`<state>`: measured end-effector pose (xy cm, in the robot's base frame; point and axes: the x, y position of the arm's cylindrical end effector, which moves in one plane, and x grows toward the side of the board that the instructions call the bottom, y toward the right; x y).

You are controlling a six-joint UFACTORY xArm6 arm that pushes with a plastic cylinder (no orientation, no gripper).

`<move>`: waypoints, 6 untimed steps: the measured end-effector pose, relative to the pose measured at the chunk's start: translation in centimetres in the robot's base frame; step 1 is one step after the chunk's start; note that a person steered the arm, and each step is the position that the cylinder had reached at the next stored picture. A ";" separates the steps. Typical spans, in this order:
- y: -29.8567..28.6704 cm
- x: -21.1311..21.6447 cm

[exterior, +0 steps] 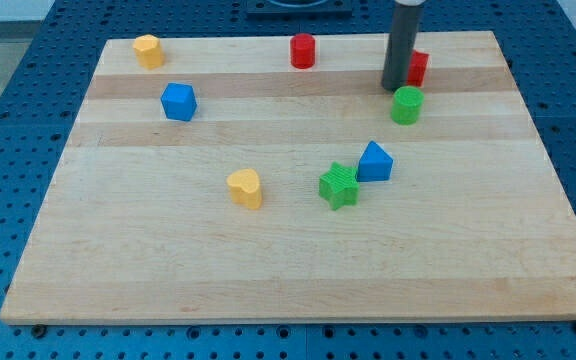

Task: Push the red star to the top right

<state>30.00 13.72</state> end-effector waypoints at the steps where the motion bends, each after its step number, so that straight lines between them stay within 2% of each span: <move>1: 1.1 -0.8; 4: 1.1 -3.6; 6: 2.9 -4.0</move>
<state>26.01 16.63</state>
